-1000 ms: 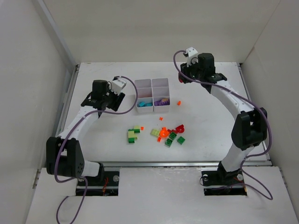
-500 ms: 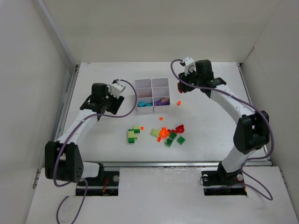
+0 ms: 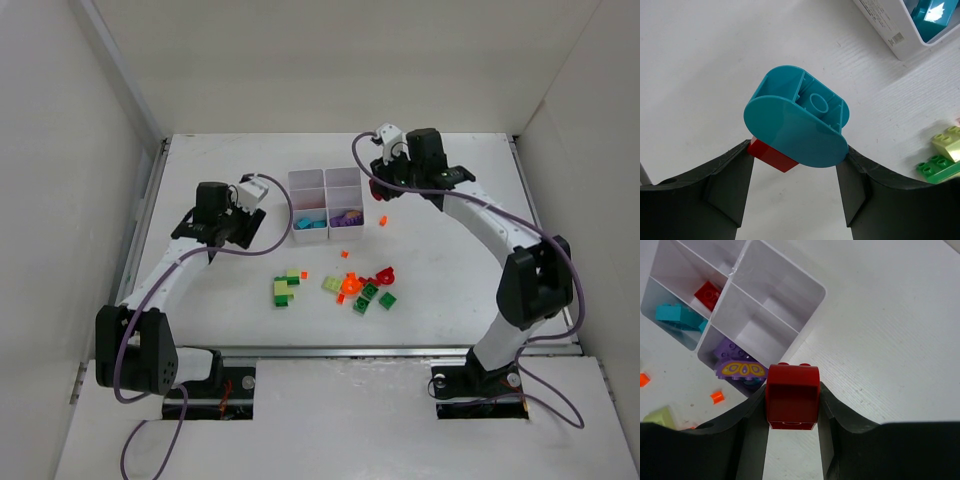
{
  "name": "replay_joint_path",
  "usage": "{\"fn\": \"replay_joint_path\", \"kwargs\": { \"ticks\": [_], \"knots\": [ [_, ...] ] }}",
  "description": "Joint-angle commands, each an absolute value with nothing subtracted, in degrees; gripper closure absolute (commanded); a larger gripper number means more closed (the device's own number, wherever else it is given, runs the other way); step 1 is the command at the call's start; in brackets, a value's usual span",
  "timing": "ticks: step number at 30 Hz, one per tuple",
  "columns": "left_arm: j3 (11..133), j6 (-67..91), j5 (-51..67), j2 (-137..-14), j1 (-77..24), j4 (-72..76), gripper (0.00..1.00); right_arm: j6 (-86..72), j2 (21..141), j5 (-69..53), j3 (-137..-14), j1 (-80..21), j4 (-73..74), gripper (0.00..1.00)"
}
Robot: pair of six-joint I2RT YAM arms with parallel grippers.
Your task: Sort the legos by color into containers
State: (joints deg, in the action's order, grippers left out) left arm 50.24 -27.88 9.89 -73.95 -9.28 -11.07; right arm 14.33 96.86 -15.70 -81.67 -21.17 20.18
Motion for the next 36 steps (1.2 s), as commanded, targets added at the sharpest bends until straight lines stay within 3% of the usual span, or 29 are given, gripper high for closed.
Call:
{"fn": "replay_joint_path", "kwargs": {
  "ticks": [1,21,34,36],
  "knots": [
    [50.0,-26.6,9.8,-72.1,-9.3,-8.7,1.00,16.5,98.1,-17.3,-86.0,-23.0,18.5,1.00],
    [45.3,-22.7,8.6,-70.0,-8.8,-6.0,1.00,40.4,113.7,-30.8,-97.7,-34.6,9.8,1.00],
    [45.3,-22.7,8.6,-70.0,-8.8,-6.0,1.00,42.6,119.7,-27.8,-102.2,-36.7,8.8,1.00],
    [45.3,-22.7,8.6,-70.0,-8.8,-6.0,1.00,42.6,119.7,-27.2,-102.2,-36.7,8.8,0.89]
  ]
}}
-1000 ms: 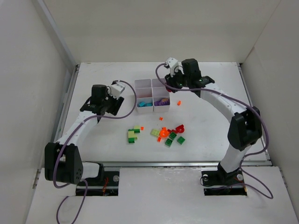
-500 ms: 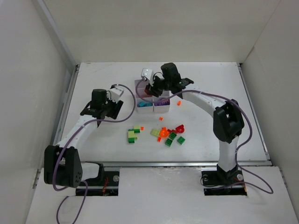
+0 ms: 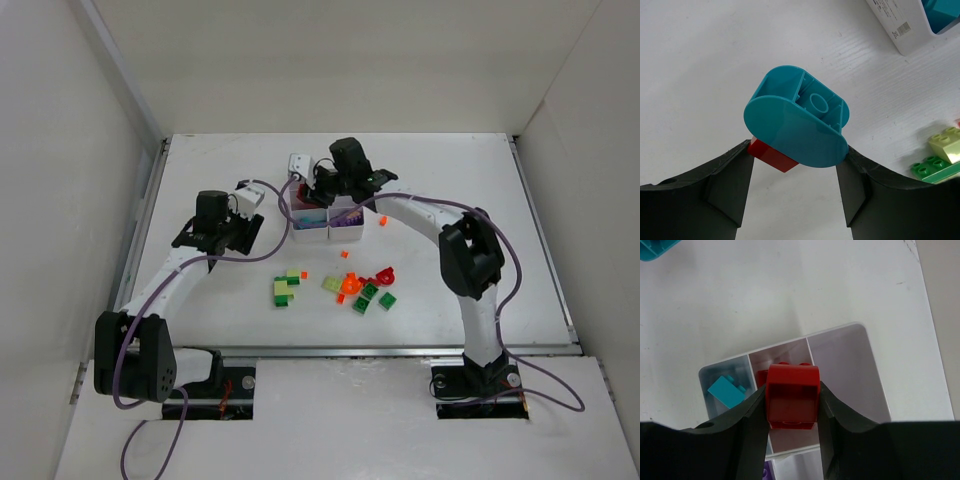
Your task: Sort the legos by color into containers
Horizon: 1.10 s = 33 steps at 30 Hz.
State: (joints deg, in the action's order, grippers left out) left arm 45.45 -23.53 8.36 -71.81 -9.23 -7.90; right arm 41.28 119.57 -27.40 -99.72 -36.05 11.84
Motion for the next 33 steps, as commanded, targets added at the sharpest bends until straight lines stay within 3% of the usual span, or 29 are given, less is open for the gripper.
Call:
{"fn": "replay_joint_path", "kwargs": {
  "ticks": [1,2,9,12,18,19,27,33],
  "knots": [
    [45.3,-22.7,8.6,-70.0,-8.8,-6.0,1.00,43.1,119.7,-27.2,-102.2,-36.7,8.8,0.80],
    [45.8,-22.7,8.6,-70.0,-8.8,-6.0,1.00,43.9,119.7,-27.9,-101.5,-36.7,8.8,0.67],
    [45.8,-23.2,8.6,-70.0,-8.8,-6.0,1.00,44.6,118.0,-28.1,-99.4,-36.7,8.8,0.30],
    [45.8,-23.2,9.1,-70.0,-8.8,-6.0,1.00,44.6,117.4,-28.1,-99.4,-36.7,8.8,0.20],
    [46.3,-23.7,9.8,-70.0,-8.8,-6.0,1.00,43.9,114.2,-27.0,-99.4,-36.7,8.8,0.19],
    [46.9,-24.4,10.6,-70.0,-8.8,-6.5,1.00,43.1,112.5,-27.0,-99.4,-36.7,8.1,0.00],
    [50.9,-33.3,20.5,-69.4,-8.8,-5.9,1.00,33.4,96.9,-12.7,-87.1,-36.7,-5.7,0.00],
    [54.4,-44.1,29.2,-70.0,-9.5,-5.4,1.00,20.7,89.5,17.3,-78.9,-36.7,-19.7,0.00]
  ]
}}
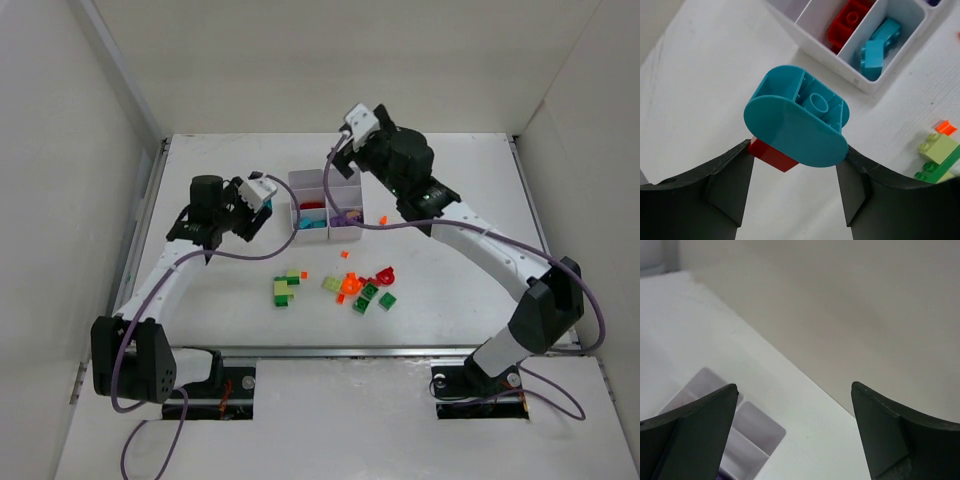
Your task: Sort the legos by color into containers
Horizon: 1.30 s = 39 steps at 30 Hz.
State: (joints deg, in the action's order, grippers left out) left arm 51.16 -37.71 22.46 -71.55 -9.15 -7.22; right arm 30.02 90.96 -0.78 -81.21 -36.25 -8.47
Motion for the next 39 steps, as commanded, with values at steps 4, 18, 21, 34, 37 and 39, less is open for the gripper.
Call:
{"fn": "replay_joint_path", "kwargs": {
  "ticks": [4,18,21,34,37,39],
  "knots": [
    [55.5,-51.6,36.2,-70.0,-11.7,-6.0,1.00,17.2,88.9,3.4,-79.9,-36.1,-12.7,0.00],
    [56.1,-54.2,33.3,-68.6,-18.2,-1.2,1.00,-3.8,102.0,-35.2,-94.6,-36.1,0.2,0.00],
    [56.1,-52.7,26.9,-69.2,-19.6,0.6,1.00,-5.4,103.9,-35.8,-96.1,-36.7,0.2,0.00],
    [56.1,-50.4,19.7,-69.7,-21.0,1.9,1.00,-8.0,109.5,-33.2,-97.6,-36.7,3.6,0.05],
    [56.1,-49.9,19.7,-69.7,-21.0,1.9,1.00,-8.5,111.1,-35.8,-99.5,-36.7,4.1,0.18],
    [56.1,-49.9,19.7,-69.7,-21.0,1.9,1.00,-8.5,112.5,-37.8,-101.2,-36.7,4.1,0.37]
  ]
}}
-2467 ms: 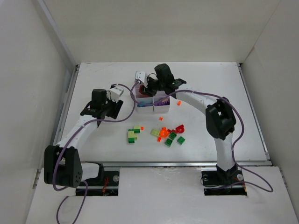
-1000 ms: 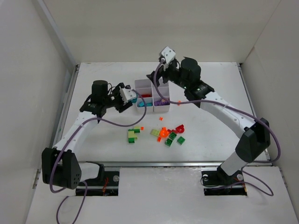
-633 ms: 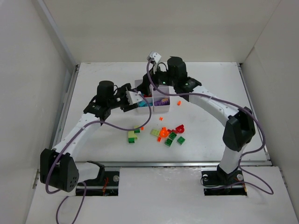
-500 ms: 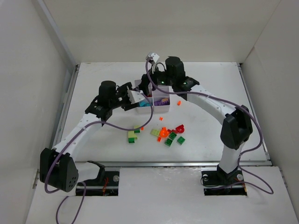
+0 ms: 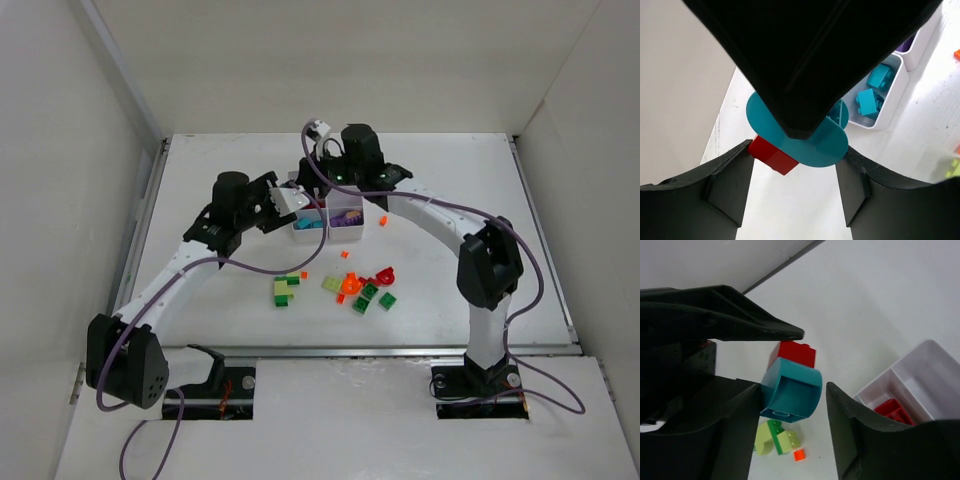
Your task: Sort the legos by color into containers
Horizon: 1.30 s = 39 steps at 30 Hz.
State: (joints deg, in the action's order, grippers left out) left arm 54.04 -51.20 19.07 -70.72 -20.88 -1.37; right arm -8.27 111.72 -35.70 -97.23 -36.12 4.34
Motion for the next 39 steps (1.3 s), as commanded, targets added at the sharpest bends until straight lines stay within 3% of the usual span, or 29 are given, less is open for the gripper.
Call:
{"fn": "replay_joint_path", "kwargs": {
  "ticks": [1,8,11,13,14,15,18,24,28,32,36,39],
  "knots": [
    [56.1,-49.9,19.7,-69.7,-21.0,2.5,1.00,-8.5,112.5,-39.1,-101.9,-36.7,4.1,0.43],
    [55.5,-49.3,19.7,-69.7,-21.0,3.0,1.00,-8.0,115.3,-49.7,-104.9,-36.7,4.1,0.97],
    [55.5,-48.8,19.7,-69.7,-21.0,3.0,0.96,-7.5,115.8,-50.3,-104.9,-36.7,4.1,1.00],
    [55.5,-48.8,19.7,-69.7,-21.0,2.4,0.71,-5.7,115.2,-50.3,-103.4,-36.1,4.1,1.00],
    [55.5,-48.8,19.7,-69.7,-21.0,1.4,0.39,-3.8,113.9,-50.3,-102.8,-35.5,4.1,1.00],
    [55.5,-48.0,19.7,-69.7,-21.0,1.4,0.25,-2.6,113.9,-50.3,-102.1,-35.5,4.1,1.00],
    [55.5,-48.0,21.5,-67.9,-21.0,-1.7,0.00,1.6,111.2,-50.3,-99.1,-33.4,4.1,1.00],
    [56.2,-51.1,37.3,-63.3,-13.4,-9.9,0.00,12.5,106.2,-54.5,-92.1,-29.0,4.1,1.00],
    [61.9,-61.0,48.4,-65.5,-11.4,-27.4,0.00,23.8,102.2,-57.0,-87.4,-29.0,4.1,1.00],
    [72.7,-73.4,60.0,-77.7,-11.4,-46.2,0.09,27.7,100.2,-58.1,-85.6,-29.0,4.1,1.00],
    [84.7,-86.0,64.5,-89.5,-11.4,-64.4,0.11,32.2,97.4,-56.6,-83.4,-30.1,4.1,1.00],
    [91.0,-81.7,65.2,-94.9,-12.7,-64.5,0.14,35.2,96.2,-54.7,-82.0,-31.5,4.1,1.00]
  ]
}}
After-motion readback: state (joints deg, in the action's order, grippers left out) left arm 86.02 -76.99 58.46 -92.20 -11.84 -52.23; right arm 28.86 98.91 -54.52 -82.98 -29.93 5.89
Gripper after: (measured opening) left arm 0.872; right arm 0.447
